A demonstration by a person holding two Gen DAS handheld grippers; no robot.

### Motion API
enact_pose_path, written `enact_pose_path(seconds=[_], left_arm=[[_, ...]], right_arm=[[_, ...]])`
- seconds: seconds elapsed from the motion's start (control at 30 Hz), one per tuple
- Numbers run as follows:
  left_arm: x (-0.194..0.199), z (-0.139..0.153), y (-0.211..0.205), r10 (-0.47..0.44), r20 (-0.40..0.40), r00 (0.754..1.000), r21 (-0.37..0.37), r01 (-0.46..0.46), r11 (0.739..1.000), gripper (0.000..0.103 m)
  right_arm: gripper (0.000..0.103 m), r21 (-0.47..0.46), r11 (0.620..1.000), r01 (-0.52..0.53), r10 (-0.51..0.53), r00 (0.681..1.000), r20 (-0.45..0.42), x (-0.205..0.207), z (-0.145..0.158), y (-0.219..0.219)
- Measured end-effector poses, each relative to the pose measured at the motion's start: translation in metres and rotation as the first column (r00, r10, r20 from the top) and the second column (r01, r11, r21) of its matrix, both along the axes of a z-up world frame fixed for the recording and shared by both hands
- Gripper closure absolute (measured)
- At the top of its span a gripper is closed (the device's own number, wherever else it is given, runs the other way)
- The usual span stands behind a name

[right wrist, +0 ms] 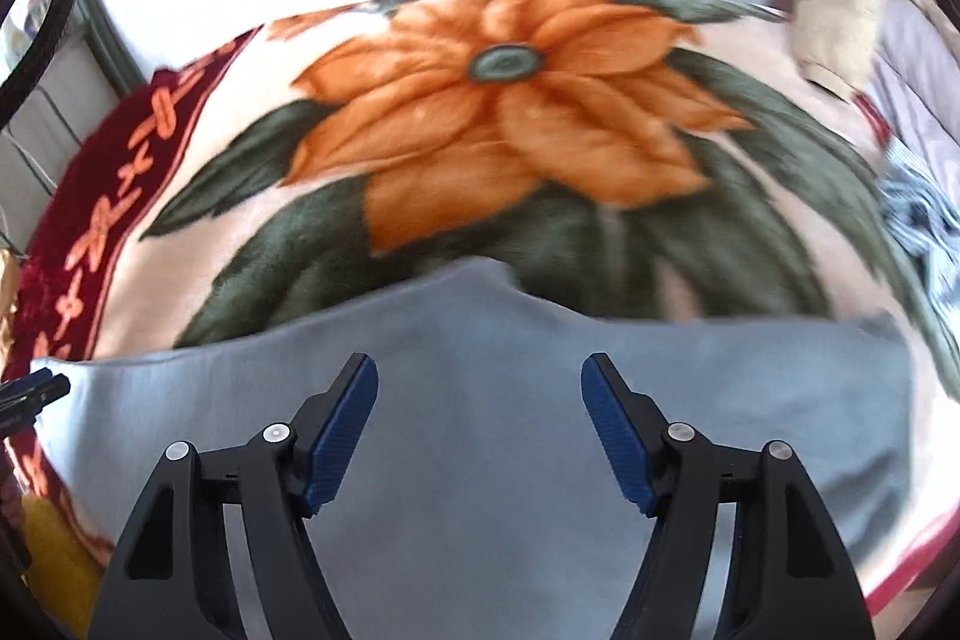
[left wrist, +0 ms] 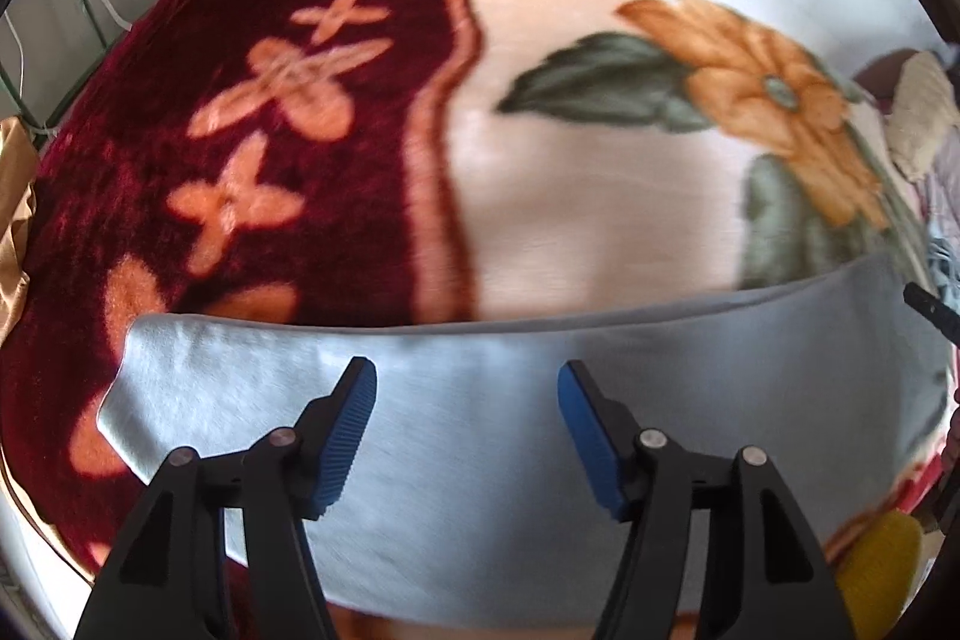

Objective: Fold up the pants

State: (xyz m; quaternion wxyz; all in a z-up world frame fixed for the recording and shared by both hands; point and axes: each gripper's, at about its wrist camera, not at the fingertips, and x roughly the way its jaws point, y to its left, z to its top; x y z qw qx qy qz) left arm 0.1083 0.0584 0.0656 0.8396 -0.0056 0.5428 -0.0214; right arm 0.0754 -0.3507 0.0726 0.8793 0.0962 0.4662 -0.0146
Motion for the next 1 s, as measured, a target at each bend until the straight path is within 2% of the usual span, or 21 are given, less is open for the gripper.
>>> enact_pose_path(seconds=[0.07, 0.23, 0.4, 0.53, 0.6, 0.7, 0.77, 0.87, 1.0], left_arm=[[-0.009, 0.008, -0.012, -0.016, 0.009, 1.000, -0.015, 0.016, 1.000, 0.036], [-0.023, 0.010, -0.044, -0.051, -0.015, 0.999, -0.068, 0.050, 0.996, 0.036], [-0.023, -0.009, -0.071, -0.088, -0.063, 0.994, -0.036, 0.086, 0.996, 0.036], [-0.016, -0.028, -0.080, -0.069, -0.104, 0.992, 0.005, 0.070, 0.998, 0.036], [-0.013, -0.036, -0.081, -0.053, -0.114, 0.992, 0.021, 0.056, 0.998, 0.035], [-0.009, -0.042, -0.084, -0.043, -0.093, 0.995, 0.049, 0.048, 0.998, 0.029], [-0.006, -0.046, -0.086, -0.042, -0.085, 0.995, 0.065, 0.047, 0.997, 0.026], [-0.003, -0.046, -0.087, -0.023, -0.076, 0.997, 0.067, 0.028, 0.997, 0.024], [-0.007, -0.042, -0.088, -0.020, -0.042, 0.999, 0.079, 0.023, 0.997, 0.024]], right_arm=[[0.031, 0.024, 0.999, 0.032, -0.032, 0.999, -0.007, -0.020, -0.002, -0.028], [0.031, -0.007, 0.990, 0.140, -0.140, 0.988, -0.068, -0.044, -0.021, -0.090], [0.032, -0.022, 0.973, 0.230, -0.231, 0.967, -0.104, -0.025, -0.042, -0.134], [0.031, 0.026, 0.962, 0.272, -0.267, 0.956, -0.118, -0.005, -0.058, -0.158], [0.027, 0.055, 0.959, 0.279, -0.272, 0.955, -0.119, 0.004, -0.062, -0.166], [0.016, 0.047, 0.963, 0.265, -0.259, 0.960, -0.106, 0.013, -0.066, -0.163], [0.000, 0.019, 0.971, 0.240, -0.237, 0.967, -0.092, 0.018, -0.069, -0.154], [0.000, -0.048, 0.967, 0.250, -0.253, 0.965, -0.063, 0.019, -0.072, -0.142], [0.000, -0.023, 0.970, 0.243, -0.244, 0.969, -0.046, 0.013, -0.068, -0.146]])
